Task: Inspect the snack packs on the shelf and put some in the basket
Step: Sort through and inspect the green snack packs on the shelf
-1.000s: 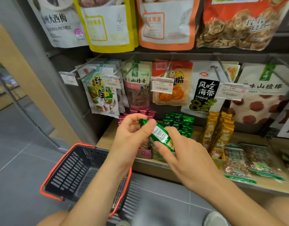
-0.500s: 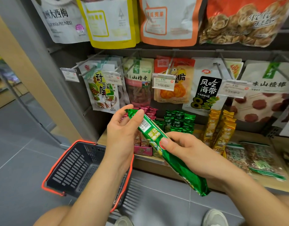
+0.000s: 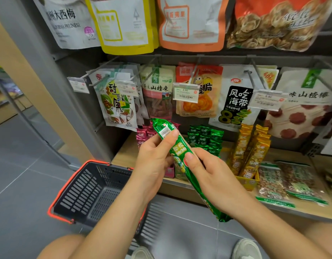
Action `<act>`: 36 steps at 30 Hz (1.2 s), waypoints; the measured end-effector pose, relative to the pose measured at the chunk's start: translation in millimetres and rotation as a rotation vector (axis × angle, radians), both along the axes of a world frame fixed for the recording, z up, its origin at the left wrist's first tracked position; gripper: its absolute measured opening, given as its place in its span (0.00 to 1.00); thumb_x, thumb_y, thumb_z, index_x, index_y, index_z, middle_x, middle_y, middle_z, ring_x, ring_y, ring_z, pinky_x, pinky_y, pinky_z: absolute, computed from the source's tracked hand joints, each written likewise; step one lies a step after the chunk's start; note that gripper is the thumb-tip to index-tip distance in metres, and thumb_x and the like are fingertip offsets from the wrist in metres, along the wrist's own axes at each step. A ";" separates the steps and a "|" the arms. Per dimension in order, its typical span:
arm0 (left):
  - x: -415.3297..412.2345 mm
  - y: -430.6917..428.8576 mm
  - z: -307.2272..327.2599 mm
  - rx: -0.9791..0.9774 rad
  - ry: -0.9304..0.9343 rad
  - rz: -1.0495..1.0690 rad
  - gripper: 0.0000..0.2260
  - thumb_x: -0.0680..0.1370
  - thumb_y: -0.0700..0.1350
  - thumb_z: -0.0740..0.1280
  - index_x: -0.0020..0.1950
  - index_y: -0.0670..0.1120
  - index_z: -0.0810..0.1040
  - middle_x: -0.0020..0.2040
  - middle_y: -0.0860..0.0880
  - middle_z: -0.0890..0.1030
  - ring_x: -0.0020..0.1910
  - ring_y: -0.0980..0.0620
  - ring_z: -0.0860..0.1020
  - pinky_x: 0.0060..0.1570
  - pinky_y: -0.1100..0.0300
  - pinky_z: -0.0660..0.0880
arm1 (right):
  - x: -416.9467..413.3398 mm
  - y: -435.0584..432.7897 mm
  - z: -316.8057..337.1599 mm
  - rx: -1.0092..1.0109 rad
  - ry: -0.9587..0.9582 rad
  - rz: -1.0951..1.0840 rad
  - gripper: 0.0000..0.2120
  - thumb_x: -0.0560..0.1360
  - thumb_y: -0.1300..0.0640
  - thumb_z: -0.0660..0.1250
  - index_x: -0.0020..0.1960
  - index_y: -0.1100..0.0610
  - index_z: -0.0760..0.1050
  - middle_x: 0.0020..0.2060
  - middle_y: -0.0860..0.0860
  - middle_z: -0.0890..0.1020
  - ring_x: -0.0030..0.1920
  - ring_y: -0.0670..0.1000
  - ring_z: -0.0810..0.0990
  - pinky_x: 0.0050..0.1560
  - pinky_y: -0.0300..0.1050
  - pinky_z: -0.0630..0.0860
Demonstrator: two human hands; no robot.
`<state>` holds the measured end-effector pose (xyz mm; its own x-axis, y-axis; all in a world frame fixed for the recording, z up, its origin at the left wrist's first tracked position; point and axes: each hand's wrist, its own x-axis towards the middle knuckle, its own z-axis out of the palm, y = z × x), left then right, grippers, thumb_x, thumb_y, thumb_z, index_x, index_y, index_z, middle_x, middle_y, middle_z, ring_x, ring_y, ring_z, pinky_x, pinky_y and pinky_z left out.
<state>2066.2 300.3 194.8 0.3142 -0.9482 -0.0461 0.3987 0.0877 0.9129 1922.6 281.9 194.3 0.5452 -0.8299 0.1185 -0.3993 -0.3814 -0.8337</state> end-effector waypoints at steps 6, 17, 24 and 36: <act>7.4 0.4 1.0 -0.045 -0.125 0.223 0.08 0.73 0.43 0.74 0.49 0.45 0.79 0.39 0.50 0.83 0.39 0.51 0.81 0.40 0.55 0.78 | -3.8 -7.4 0.7 0.023 0.040 0.060 0.32 0.69 0.28 0.53 0.70 0.38 0.62 0.51 0.39 0.69 0.50 0.35 0.70 0.49 0.39 0.69; 18.7 -3.6 -1.8 0.057 -0.104 0.161 0.13 0.74 0.48 0.73 0.56 0.46 0.77 0.42 0.51 0.82 0.40 0.54 0.81 0.34 0.58 0.76 | -0.1 8.9 -9.9 -0.405 0.250 0.168 0.37 0.80 0.41 0.57 0.71 0.28 0.29 0.49 0.43 0.69 0.44 0.51 0.76 0.42 0.53 0.76; 29.4 -3.3 3.1 0.013 -0.114 0.134 0.06 0.74 0.35 0.69 0.46 0.45 0.78 0.37 0.50 0.81 0.32 0.54 0.79 0.30 0.61 0.76 | -3.3 2.3 -4.9 -0.297 0.095 0.148 0.25 0.75 0.41 0.65 0.67 0.31 0.56 0.49 0.40 0.77 0.43 0.43 0.78 0.43 0.44 0.75; 20.2 -4.5 -5.0 0.086 0.063 0.217 0.02 0.78 0.40 0.68 0.50 0.44 0.77 0.38 0.50 0.81 0.33 0.56 0.79 0.30 0.63 0.75 | 3.9 2.8 -19.2 0.280 -0.203 0.057 0.12 0.79 0.42 0.54 0.61 0.33 0.68 0.41 0.33 0.80 0.41 0.34 0.76 0.43 0.32 0.69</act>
<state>2086.4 295.8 189.7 0.5043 -0.8504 -0.1500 0.4356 0.1005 0.8945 1926.5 284.8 175.1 0.5805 -0.8143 0.0011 -0.1994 -0.1434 -0.9694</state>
